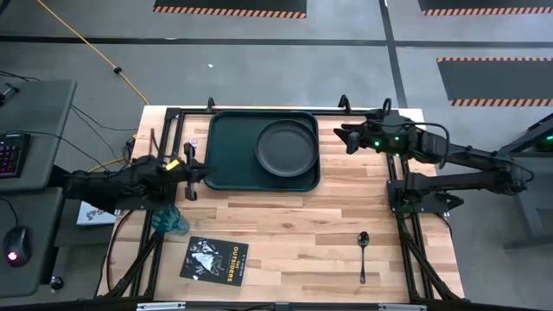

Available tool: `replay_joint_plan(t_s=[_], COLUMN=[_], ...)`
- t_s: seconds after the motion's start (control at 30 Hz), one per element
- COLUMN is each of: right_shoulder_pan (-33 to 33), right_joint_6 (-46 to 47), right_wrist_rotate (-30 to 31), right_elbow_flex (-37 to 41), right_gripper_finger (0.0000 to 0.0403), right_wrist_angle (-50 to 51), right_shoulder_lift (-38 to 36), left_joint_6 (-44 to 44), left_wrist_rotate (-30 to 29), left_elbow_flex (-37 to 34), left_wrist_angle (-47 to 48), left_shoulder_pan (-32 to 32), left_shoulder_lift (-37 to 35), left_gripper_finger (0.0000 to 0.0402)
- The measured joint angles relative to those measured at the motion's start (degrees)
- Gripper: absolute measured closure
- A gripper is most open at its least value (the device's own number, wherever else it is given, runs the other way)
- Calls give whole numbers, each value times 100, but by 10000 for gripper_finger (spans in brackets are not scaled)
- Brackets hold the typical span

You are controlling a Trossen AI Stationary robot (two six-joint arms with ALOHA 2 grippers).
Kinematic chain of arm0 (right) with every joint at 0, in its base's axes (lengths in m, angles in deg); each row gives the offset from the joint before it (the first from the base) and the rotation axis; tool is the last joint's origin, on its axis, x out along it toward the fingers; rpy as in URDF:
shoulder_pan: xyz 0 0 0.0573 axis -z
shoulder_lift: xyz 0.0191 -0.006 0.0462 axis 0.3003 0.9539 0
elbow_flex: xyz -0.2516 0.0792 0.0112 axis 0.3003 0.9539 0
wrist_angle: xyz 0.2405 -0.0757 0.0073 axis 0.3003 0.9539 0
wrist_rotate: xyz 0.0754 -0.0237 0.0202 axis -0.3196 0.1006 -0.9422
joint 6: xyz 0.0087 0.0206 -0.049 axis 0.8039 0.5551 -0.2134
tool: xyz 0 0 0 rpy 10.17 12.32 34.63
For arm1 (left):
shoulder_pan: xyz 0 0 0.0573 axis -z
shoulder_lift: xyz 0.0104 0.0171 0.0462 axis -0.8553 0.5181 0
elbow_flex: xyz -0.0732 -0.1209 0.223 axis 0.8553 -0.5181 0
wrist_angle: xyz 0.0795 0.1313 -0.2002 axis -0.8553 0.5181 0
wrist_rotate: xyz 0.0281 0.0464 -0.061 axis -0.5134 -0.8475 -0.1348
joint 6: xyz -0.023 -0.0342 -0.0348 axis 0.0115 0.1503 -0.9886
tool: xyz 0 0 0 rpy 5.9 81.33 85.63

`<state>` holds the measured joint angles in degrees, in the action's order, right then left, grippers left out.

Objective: Pick and place plate/cup/fork/spoon on tray
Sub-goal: Put the blue cup to the top left corner of the dark green tray

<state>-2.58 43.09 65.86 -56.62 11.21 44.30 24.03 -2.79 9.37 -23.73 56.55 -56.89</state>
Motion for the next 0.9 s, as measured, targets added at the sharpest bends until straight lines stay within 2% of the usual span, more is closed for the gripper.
replay_joint_plan(t_s=[0.33,0.43,0.5,0.57,0.63,0.7,0.8,0.9], right_shoulder_pan=[-6,-6,-6,-6,-6,-6,-6,-6], right_joint_6=[451,408,327,313,305,288,74,-83], right_wrist_rotate=[-199,-288,-387,-505,-582,-632,-643,-655], right_elbow_flex=[0,0,0,0,0,0,0,0], right_gripper_finger=[180,180,180,180,180,180,180,180], right_wrist_angle=[-10,-9,-10,-8,-6,0,5,10], right_shoulder_lift=[-14,-16,-16,-16,-16,-16,-19,-19], left_joint_6=[-1345,-1429,-1491,-1658,-1801,-1830,-1774,-1311], left_wrist_rotate=[5,-371,-890,-1705,-2099,-2005,-1821,-1628], left_elbow_flex=[2,2,22,208,536,1017,1990,2973], left_wrist_angle=[-3124,-3660,-3904,-3781,-3278,-2484,-1308,215], left_shoulder_pan=[0,0,0,0,-1,0,0,0], left_shoulder_lift=[-1,-1,-1,47,292,745,1819,2769], left_gripper_finger=[398,398,398,398,398,398,398,398])
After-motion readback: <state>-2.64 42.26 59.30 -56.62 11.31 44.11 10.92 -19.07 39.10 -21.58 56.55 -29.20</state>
